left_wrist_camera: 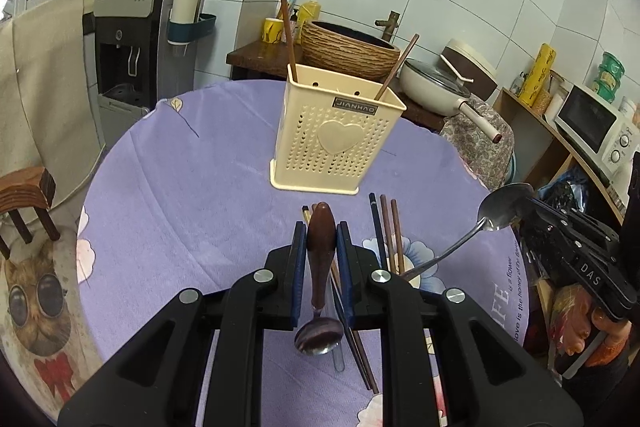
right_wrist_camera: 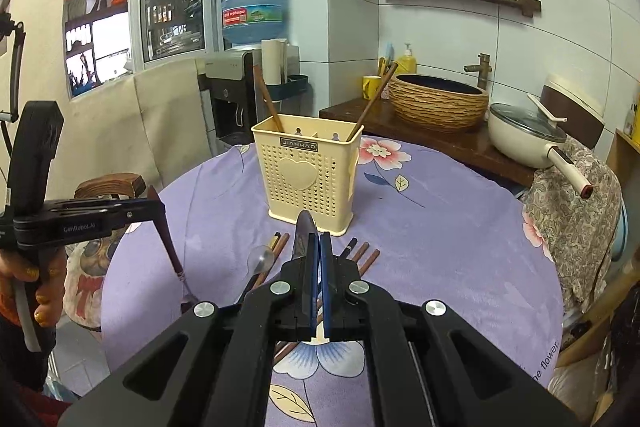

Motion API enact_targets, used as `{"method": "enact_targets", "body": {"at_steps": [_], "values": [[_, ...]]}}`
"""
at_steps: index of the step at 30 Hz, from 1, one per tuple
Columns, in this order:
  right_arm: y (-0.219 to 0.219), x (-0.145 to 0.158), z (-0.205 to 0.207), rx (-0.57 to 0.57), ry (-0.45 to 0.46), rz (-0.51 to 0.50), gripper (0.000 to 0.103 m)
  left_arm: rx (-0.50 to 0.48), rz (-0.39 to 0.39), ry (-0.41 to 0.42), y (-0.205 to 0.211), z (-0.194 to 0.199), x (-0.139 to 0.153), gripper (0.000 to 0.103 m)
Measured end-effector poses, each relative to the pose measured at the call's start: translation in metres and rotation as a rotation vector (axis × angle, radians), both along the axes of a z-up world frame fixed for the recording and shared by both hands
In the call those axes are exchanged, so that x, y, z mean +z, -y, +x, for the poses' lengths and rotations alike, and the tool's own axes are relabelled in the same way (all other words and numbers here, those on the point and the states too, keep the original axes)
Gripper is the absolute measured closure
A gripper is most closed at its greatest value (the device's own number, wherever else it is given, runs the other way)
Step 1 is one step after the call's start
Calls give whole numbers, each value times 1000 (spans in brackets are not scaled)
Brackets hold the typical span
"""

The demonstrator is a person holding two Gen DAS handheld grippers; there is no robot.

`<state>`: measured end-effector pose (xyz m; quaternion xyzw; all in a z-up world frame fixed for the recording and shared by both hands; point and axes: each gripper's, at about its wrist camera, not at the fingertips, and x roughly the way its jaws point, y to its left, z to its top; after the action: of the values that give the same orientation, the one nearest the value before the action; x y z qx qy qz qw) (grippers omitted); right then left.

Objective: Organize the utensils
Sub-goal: 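Carry the metal spoon with the right tool toward the cream holder, then lower the metal spoon into the holder with the right tool while the left tool releases a wooden spoon there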

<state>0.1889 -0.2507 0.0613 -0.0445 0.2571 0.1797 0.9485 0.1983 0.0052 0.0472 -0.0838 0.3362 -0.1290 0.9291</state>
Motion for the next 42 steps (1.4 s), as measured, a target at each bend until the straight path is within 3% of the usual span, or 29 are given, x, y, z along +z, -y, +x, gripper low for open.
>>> {"method": "enact_targets", "body": {"at_steps": [7, 12, 23, 27, 30, 35, 42], "values": [[-6, 11, 11, 19, 6, -12, 101, -13, 8, 34, 3, 13, 19, 88], [-14, 30, 32, 20, 33, -56, 101, -32, 8, 68, 6, 34, 48, 88], [-30, 124, 87, -62, 231, -150, 101, 11, 64, 224, 26, 101, 159, 88], [-39, 135, 111, -92, 247, -188, 101, 54, 73, 237, 34, 134, 180, 87], [-47, 121, 126, -97, 240, -234, 101, 85, 80, 212, 38, 159, 172, 87], [-54, 88, 143, -86, 172, -254, 101, 110, 98, 121, 40, 189, 130, 87], [-65, 45, 160, -67, 81, -267, 101, 92, 120, 38, 46, 198, 74, 87]]}}
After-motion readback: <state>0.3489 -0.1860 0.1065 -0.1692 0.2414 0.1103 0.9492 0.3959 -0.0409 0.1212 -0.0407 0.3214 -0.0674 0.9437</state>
